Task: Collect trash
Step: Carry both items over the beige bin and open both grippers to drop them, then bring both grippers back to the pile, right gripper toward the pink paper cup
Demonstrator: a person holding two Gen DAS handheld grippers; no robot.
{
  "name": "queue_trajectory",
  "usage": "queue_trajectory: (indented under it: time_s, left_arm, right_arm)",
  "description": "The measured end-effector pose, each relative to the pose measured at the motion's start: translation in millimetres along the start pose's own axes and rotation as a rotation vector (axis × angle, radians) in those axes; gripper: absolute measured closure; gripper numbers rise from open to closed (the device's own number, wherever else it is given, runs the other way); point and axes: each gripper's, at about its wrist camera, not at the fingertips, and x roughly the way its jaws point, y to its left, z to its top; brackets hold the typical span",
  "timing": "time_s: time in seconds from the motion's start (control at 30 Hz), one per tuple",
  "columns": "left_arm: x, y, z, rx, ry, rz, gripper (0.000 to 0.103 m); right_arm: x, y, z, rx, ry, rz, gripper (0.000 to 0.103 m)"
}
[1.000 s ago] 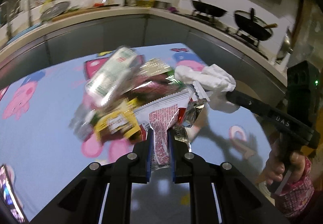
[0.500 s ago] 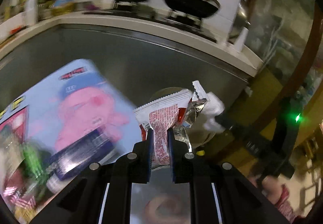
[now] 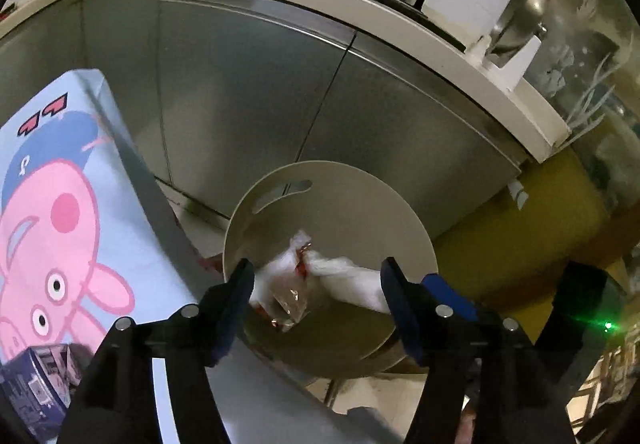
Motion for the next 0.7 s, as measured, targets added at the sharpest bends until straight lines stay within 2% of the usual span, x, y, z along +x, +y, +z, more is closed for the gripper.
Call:
queue_trajectory:
  time_s: [0.07,0.2,0.3,0.43,0.6,0.7]
  left_arm:
    - [-12.4,-0.2,-4.3,-0.01,-0.013,0.001,0.037]
    - [-59.4,2.8,-31.3,0.003,-0.101,-0.017,0.037]
    - [-94.5,15.4,-67.8,0.022,-0.123,-0.029,0.037]
    - [-131.5,42.7,-115.6,0.011,-0.123,-0.025,0.037]
    - [-182.2,96.9,-184.3,-0.062,-0.144,0.064,0.037]
    - [-211.6,133.6,-228.7,-0.134,-0.159,0.136,0.037]
  right_arm:
    - [-10.7,1.1,0.0,0.019,-0.031,0.017,0.062]
    - [-30.2,10.9,-2.4,0.046,-0.063,0.079,0.062]
    - [-31.7,30.0,-7.3,0.042,-0.033,0.148,0.062]
    - [-17.9,74.1,-18.5,0.018,0.048,0.265,0.062]
    - [-7.3,137.9,-42.4,-0.04,0.126,0.384,0.062]
    - [1.3,175.7,-66.3,-0.1,0.192,0.427,0.062]
